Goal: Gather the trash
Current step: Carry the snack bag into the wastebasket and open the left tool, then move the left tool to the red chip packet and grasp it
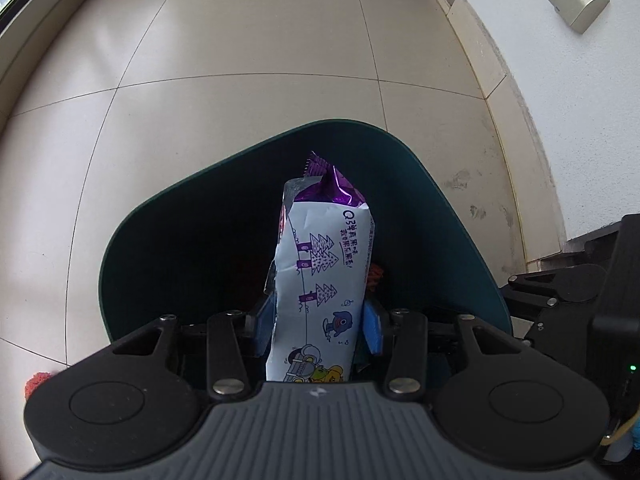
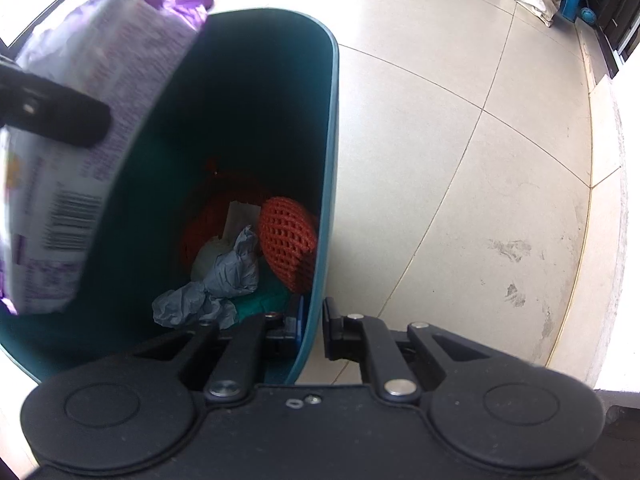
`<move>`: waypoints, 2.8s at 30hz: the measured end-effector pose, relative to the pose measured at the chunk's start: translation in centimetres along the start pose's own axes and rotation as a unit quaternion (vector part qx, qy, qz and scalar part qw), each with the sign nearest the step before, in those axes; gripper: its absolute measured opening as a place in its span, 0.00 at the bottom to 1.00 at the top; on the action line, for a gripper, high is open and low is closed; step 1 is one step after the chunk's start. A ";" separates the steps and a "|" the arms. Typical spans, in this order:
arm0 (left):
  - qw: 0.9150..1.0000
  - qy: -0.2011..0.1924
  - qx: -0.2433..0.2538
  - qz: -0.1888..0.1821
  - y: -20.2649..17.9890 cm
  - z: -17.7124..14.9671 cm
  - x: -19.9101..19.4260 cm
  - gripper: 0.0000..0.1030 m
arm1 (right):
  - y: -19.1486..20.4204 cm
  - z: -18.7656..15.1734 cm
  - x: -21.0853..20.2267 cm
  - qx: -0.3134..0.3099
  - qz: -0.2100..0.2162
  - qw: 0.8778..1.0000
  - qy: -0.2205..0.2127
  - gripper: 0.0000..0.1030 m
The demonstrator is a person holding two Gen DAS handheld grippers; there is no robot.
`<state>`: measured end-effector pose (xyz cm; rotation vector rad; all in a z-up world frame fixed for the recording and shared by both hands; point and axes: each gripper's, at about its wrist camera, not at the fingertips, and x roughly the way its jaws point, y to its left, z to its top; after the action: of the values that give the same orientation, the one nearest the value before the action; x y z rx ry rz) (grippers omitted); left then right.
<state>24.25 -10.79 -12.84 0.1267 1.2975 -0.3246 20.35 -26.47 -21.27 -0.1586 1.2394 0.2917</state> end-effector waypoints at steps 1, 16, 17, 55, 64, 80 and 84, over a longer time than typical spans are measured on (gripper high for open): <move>1.000 0.009 0.006 0.012 -0.3 0.1 1.2 0.42 | -0.1 0.0 -0.1 -0.001 0.001 1.000 0.000 0.08; 0.998 0.062 -0.015 -0.015 0.5 0.2 7.2 0.69 | -0.3 -0.4 -0.5 -0.005 0.005 1.000 -0.002 0.08; 0.998 0.058 -0.016 -0.020 0.7 -0.1 6.5 0.69 | -0.3 -0.4 -0.5 -0.005 0.005 1.000 -0.002 0.08; 0.958 0.113 -0.233 0.121 27.9 -10.7 11.2 0.77 | 0.6 0.0 -0.3 -0.002 -0.017 1.000 -0.002 0.07; 0.938 0.119 -0.311 0.094 31.4 -13.7 17.3 0.77 | 0.1 -0.1 -0.2 -0.001 -0.008 1.000 0.005 0.07; 0.928 0.140 -0.325 0.115 32.7 -15.1 19.9 0.42 | 0.4 0.4 0.5 -0.012 -0.014 1.000 0.017 0.07; 0.933 0.124 -0.311 0.130 31.8 -14.3 18.7 0.41 | 0.5 0.2 0.3 -0.013 -0.014 1.000 0.014 0.07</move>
<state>25.13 20.19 -37.46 -0.2053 1.5567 0.3479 20.51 -25.92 -21.46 -0.2034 1.2605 0.2831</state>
